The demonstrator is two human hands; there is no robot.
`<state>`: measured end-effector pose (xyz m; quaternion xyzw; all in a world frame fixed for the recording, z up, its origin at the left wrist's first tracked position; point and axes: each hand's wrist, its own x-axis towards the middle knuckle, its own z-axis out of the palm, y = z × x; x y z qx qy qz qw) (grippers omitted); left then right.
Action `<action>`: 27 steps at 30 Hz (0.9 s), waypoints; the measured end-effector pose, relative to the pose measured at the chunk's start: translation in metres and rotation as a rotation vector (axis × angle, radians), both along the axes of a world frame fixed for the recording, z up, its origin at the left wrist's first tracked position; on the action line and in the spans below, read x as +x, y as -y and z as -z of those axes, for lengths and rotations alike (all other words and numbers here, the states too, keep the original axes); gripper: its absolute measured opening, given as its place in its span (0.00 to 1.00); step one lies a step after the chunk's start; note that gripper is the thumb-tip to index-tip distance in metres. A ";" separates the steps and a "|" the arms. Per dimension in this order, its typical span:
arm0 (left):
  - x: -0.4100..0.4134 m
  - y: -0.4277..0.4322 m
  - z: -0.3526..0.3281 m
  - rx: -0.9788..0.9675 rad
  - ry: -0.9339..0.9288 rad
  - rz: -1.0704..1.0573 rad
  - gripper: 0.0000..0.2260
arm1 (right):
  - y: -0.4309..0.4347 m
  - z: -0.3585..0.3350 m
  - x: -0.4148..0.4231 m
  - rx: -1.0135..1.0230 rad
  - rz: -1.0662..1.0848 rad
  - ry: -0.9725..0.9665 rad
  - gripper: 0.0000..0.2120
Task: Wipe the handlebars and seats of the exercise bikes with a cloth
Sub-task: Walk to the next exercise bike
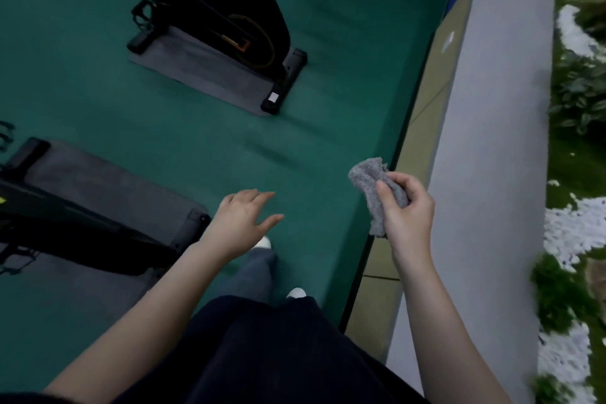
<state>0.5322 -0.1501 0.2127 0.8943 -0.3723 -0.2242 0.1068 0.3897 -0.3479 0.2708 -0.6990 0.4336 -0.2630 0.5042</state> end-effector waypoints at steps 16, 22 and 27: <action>0.205 0.030 0.002 -0.025 0.001 -0.253 0.24 | 0.042 -0.009 0.241 -0.095 -0.301 0.014 0.07; 0.250 0.018 -0.003 -0.030 -0.011 -0.417 0.24 | 0.039 -0.007 0.311 -0.050 -0.446 -0.024 0.05; 0.272 0.013 0.001 0.012 -0.031 -0.574 0.24 | 0.049 -0.002 0.374 -0.029 -0.584 -0.011 0.05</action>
